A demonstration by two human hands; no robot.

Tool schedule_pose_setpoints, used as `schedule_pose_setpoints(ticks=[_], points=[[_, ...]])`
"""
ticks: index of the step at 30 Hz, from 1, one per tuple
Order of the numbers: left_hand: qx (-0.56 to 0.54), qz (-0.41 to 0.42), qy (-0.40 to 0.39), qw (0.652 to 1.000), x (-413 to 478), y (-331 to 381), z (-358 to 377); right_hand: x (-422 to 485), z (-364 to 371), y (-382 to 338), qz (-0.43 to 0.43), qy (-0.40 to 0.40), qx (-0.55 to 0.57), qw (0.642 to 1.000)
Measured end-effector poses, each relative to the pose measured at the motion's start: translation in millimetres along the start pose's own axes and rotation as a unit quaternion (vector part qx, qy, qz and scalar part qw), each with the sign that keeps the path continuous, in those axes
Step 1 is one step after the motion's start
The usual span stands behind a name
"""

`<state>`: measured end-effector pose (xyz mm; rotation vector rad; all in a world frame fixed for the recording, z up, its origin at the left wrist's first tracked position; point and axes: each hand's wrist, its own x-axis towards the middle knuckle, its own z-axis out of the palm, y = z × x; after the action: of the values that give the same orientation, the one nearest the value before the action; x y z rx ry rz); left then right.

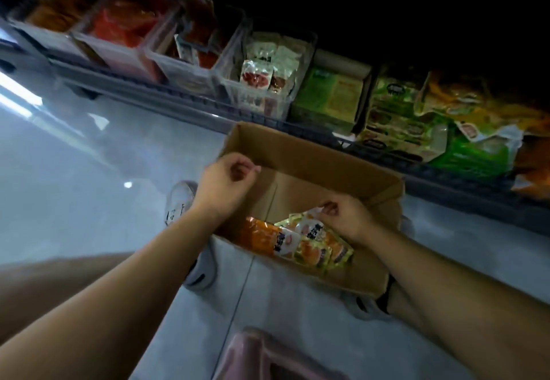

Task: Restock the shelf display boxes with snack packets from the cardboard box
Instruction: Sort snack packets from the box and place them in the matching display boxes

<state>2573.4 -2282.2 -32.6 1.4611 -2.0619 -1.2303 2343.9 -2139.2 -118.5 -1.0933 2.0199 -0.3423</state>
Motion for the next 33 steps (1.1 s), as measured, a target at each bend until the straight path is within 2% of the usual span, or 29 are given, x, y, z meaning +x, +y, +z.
schedule_pose_setpoints(ticks=[3,7,11,14,16,18,21,24,26,29,31,33], points=[[-0.015,-0.034,-0.016,0.999,-5.9,-16.4,3.0,13.3,30.2,25.8,0.075,-0.051,0.002,0.996],[-0.046,-0.063,-0.053,0.996,-9.3,-28.0,12.5,23.7,50.3,42.7,0.115,-0.046,-0.048,0.991],[-0.063,-0.091,-0.053,0.992,-7.5,-37.4,18.5,32.8,58.5,49.0,0.179,-0.03,-0.056,0.982],[-0.073,-0.103,-0.051,0.991,-5.3,-39.0,20.2,34.4,58.0,49.9,0.174,-0.052,-0.045,0.982],[-0.075,-0.102,-0.054,0.99,-5.2,-38.0,20.0,29.5,50.4,41.5,0.168,-0.033,0.021,0.985],[-0.086,-0.112,-0.067,0.988,-4.8,-36.1,19.8,23.0,33.8,21.4,0.153,0.014,0.151,0.977],[-0.128,-0.164,-0.116,0.971,-3.3,-28.6,22.4,14.3,0.9,-28.3,0.086,0.097,0.25,0.959],[-0.238,-0.191,-0.179,0.935,-4.0,-17.4,27.6,7.0,-14.2,-77.6,0.049,0.043,0.397,0.916],[-0.32,-0.184,-0.195,0.909,-6.6,-13.1,27.7,6.2,-11.4,-94.0,0.03,0.0,0.432,0.902],[-0.358,-0.187,-0.158,0.901,-11.2,-14.0,21.0,9.1,0.4,-86.1,0.046,0.006,0.409,0.912],[-0.348,-0.192,-0.12,0.91,-11.6,-20.3,14.5,13.7,13.4,-63.4,0.079,0.017,0.313,0.946],[-0.335,-0.202,-0.088,0.916,-10.5,-28.6,9.7,18.8,31.4,-34.8,0.102,-0.007,0.196,0.975]])
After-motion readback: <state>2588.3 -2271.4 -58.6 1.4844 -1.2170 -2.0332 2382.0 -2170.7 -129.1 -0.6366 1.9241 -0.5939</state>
